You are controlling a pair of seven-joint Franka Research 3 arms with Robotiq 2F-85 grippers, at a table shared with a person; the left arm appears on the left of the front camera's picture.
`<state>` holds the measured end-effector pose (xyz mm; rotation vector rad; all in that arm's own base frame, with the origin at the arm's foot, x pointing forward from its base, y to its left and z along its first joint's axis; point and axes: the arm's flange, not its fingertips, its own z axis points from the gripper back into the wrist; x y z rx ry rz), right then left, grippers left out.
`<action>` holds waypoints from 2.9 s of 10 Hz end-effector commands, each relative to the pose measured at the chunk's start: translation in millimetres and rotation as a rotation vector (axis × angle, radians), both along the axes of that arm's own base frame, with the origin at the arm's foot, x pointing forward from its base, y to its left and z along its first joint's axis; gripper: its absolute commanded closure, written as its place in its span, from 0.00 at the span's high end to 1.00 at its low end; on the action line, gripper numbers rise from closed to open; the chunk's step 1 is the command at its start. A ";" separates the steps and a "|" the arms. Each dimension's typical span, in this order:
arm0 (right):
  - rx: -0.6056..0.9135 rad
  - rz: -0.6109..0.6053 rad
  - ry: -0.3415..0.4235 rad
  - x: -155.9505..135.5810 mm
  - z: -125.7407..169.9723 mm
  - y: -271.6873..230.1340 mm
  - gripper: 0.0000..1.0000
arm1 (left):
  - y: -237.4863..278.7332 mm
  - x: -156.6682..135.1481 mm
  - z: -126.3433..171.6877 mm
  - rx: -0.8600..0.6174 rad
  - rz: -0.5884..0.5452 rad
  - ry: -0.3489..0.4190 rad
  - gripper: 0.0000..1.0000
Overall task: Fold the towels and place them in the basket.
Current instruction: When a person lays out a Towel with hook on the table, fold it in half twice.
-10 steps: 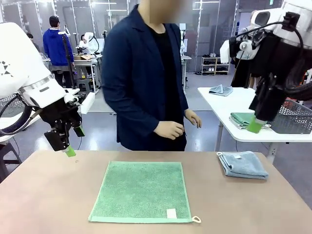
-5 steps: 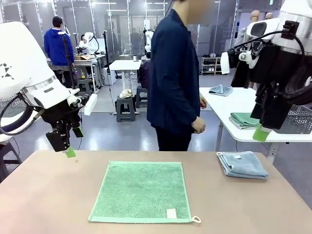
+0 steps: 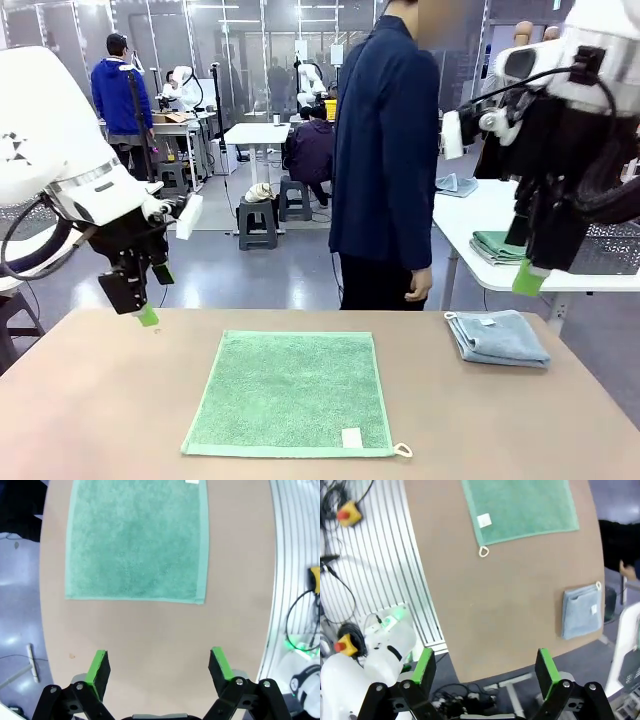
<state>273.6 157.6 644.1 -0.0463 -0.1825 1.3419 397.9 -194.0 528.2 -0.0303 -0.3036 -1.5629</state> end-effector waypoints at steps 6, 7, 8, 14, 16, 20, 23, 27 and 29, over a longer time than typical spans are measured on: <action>-0.054 0.202 -0.005 18.2 -154.3 90.5 1.00 | -41.0 -16.3 -119.7 0.064 0.127 0.030 1.00; -0.045 0.195 0.030 23.6 -181.1 102.0 1.00 | -42.9 -17.7 -141.5 0.072 0.143 0.040 1.00; -0.044 0.188 0.067 27.5 -203.3 113.6 1.00 | -47.9 -19.0 -159.7 0.079 0.147 0.044 1.00; -0.090 0.122 0.046 34.0 -275.0 119.2 1.00 | -48.2 -37.2 -192.7 0.176 0.085 0.043 1.00; -0.102 0.139 0.048 37.2 -285.0 116.9 1.00 | -50.2 -41.0 -197.3 0.177 0.045 0.070 1.00; -0.089 0.148 0.074 35.2 -278.2 114.9 1.00 | -47.5 -35.9 -193.4 0.160 0.057 0.062 1.00; -0.092 0.149 0.066 44.8 -290.1 114.8 1.00 | -50.2 -42.8 -196.7 0.192 -0.010 0.073 1.00; -0.075 0.167 0.045 63.8 -324.0 109.8 1.00 | -44.7 -43.1 -203.1 0.208 -0.054 0.081 1.00; -0.082 0.202 0.022 70.4 -337.6 109.6 1.00 | -44.3 -43.5 -206.5 0.204 -0.069 0.082 1.00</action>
